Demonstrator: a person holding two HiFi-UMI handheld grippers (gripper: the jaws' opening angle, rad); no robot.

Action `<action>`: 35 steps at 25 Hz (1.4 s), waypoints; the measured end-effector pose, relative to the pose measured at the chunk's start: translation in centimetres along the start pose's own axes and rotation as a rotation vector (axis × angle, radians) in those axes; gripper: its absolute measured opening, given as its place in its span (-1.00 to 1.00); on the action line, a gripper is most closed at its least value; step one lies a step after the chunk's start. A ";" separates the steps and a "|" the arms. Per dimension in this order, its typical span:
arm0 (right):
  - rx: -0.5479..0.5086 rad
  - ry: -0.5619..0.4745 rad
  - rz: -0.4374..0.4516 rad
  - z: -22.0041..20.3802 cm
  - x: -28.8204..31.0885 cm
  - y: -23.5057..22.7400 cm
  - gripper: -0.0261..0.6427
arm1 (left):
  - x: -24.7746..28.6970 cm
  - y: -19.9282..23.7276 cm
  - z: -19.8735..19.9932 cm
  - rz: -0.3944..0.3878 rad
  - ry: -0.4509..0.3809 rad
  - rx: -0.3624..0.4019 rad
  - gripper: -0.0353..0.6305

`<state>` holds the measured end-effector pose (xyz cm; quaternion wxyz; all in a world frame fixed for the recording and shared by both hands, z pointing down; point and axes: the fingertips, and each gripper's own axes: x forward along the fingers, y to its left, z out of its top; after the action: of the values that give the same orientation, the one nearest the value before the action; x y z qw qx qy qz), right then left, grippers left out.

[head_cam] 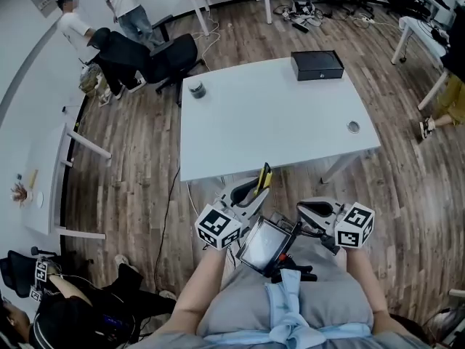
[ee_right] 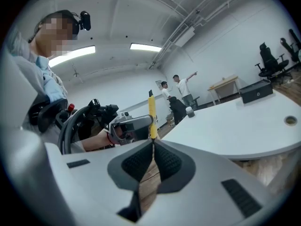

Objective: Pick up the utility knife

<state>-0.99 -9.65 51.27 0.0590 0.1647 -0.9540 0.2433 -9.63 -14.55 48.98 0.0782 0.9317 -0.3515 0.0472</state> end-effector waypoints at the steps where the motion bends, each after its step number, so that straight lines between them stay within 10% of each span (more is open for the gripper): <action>1: -0.018 -0.006 -0.012 0.1 0.0 0.0 -0.83 | -0.2 0.0 0.0 0.002 -0.001 0.003 -0.52; 35: -0.079 -0.007 -0.033 0.9 0.3 0.8 -0.84 | -0.2 0.2 1.0 -0.010 -0.010 0.003 -0.52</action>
<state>-1.55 -9.49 50.17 0.0660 0.1790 -0.9603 0.2036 -9.89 -14.76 48.02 0.0753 0.9339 -0.3470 0.0425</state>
